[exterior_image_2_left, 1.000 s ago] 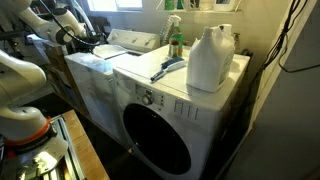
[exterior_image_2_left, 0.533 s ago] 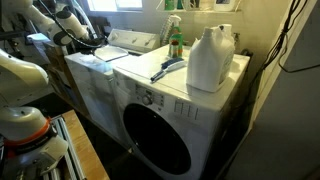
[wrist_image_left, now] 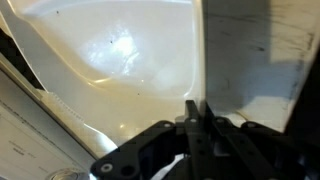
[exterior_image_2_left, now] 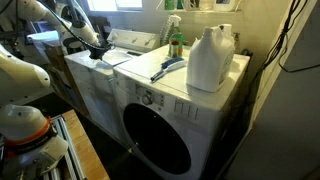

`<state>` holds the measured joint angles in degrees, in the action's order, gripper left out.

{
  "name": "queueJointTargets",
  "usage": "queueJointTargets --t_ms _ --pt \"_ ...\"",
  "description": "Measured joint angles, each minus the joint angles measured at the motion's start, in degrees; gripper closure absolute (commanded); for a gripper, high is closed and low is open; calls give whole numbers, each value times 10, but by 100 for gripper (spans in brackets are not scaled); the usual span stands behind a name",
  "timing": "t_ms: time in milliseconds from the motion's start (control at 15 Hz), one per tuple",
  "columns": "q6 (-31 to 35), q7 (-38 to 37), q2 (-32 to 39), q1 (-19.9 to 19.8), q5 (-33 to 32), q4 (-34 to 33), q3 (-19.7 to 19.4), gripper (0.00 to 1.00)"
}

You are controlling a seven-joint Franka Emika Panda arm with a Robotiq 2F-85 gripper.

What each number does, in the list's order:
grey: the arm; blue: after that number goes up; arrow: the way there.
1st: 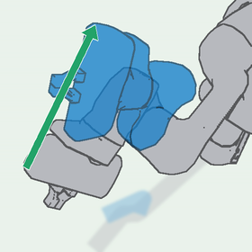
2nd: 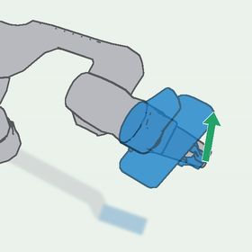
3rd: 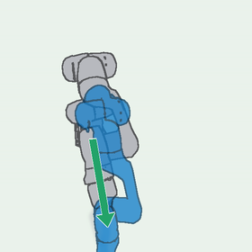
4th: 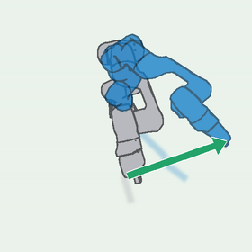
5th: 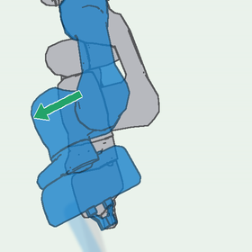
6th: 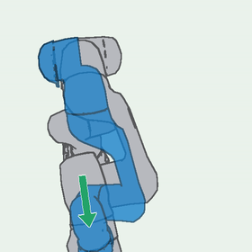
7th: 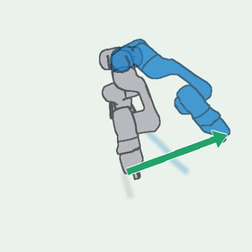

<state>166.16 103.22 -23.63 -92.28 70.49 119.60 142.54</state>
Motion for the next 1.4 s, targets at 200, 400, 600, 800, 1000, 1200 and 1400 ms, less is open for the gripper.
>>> queueJointTargets --t_ms 200,400,600,800,1000,1200,1400 --pt "-2 24 -76 -46 28 -68 29 69" --pt "-8 23 -108 -67 28 -111 40 54" --pt "-16 16 -126 -74 27 -128 44 32" --pt "-24 -15 -122 -68 6 -131 38 10" --pt "-24 -81 -110 -38 -53 -124 6 0" --pt "-25 -170 -83 24 -135 -99 -62 0" --pt "-52 -270 -51 105 -209 -64 -162 0"
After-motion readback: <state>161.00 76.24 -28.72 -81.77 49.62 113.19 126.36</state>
